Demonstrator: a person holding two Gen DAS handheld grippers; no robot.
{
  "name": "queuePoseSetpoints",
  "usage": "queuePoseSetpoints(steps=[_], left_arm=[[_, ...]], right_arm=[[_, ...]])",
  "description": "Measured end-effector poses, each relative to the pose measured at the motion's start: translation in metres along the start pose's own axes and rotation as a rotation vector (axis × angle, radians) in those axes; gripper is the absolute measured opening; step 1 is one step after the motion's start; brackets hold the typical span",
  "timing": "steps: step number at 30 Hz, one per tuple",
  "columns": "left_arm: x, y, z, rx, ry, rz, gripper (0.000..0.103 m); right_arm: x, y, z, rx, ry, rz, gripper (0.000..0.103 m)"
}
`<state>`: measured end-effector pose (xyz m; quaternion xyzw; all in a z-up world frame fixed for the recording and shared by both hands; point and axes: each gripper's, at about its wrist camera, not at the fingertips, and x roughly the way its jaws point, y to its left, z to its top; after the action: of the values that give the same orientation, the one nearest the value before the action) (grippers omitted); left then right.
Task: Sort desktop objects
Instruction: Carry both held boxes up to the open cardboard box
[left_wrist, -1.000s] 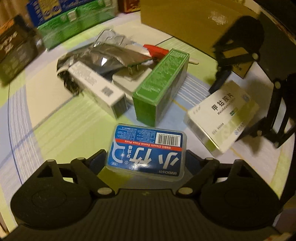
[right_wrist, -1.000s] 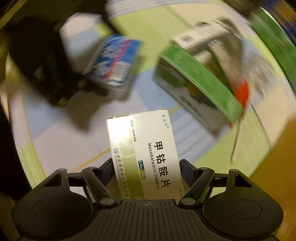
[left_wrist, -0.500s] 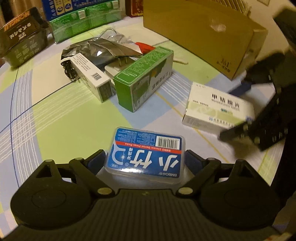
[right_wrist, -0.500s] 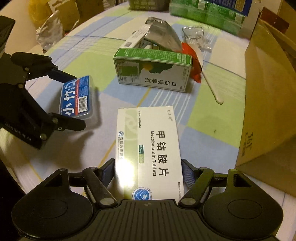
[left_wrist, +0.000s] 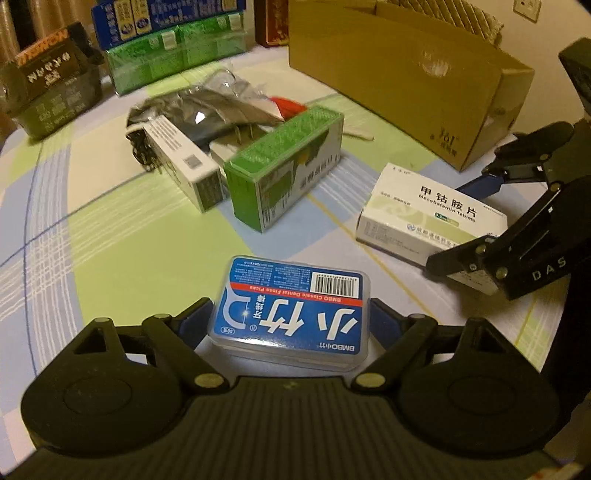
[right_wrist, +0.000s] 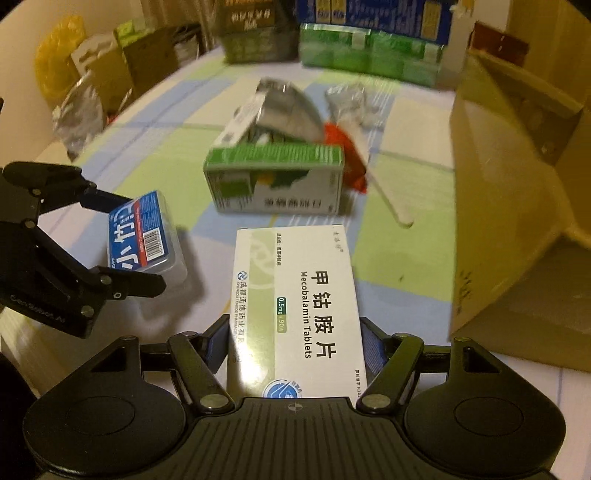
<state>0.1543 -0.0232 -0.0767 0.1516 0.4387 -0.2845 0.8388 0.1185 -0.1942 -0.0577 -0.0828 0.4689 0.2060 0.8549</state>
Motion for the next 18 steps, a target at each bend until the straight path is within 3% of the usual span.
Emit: queuePoseSetpoints(steps=[9, 18], left_arm=[[-0.053, -0.023, 0.029, -0.131, -0.099, 0.071, 0.086], [-0.085, -0.089, 0.106, -0.173, -0.179, 0.09, 0.086]], right_arm=[[-0.09, -0.025, 0.006, 0.07, -0.178, -0.027, 0.068], [-0.172, -0.113, 0.023, 0.2, -0.296, -0.145, 0.068]])
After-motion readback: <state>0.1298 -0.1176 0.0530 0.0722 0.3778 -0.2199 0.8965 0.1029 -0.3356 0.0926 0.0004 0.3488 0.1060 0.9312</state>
